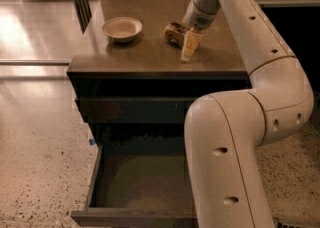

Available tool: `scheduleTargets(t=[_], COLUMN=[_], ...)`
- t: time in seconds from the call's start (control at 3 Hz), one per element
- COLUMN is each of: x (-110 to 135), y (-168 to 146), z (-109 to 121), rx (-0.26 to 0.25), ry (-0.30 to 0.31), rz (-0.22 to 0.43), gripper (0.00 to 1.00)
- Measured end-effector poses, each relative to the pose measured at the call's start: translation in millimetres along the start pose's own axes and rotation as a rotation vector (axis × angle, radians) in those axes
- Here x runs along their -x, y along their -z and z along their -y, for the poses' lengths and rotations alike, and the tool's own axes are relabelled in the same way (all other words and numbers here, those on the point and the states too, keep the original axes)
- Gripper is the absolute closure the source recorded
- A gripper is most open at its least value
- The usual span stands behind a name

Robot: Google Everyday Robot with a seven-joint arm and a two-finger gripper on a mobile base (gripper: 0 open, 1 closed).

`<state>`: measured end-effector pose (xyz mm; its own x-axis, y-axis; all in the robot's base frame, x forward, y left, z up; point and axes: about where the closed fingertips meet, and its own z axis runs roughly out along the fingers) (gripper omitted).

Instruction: Place orange can into middle drawer

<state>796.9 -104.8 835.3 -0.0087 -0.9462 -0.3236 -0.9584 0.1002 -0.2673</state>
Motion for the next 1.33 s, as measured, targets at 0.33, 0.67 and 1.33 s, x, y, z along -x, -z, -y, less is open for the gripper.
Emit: scheduleTargets(t=[0.33, 0.67, 1.33], x=[0.0, 0.0, 0.1], y=[0.0, 0.0, 0.0], z=[0.0, 0.0, 0.0], rx=[0.0, 0.0, 0.0], ry=[0.0, 0.0, 0.0], rz=[0.0, 0.0, 0.0], gripper=[0.29, 0.53, 0.98])
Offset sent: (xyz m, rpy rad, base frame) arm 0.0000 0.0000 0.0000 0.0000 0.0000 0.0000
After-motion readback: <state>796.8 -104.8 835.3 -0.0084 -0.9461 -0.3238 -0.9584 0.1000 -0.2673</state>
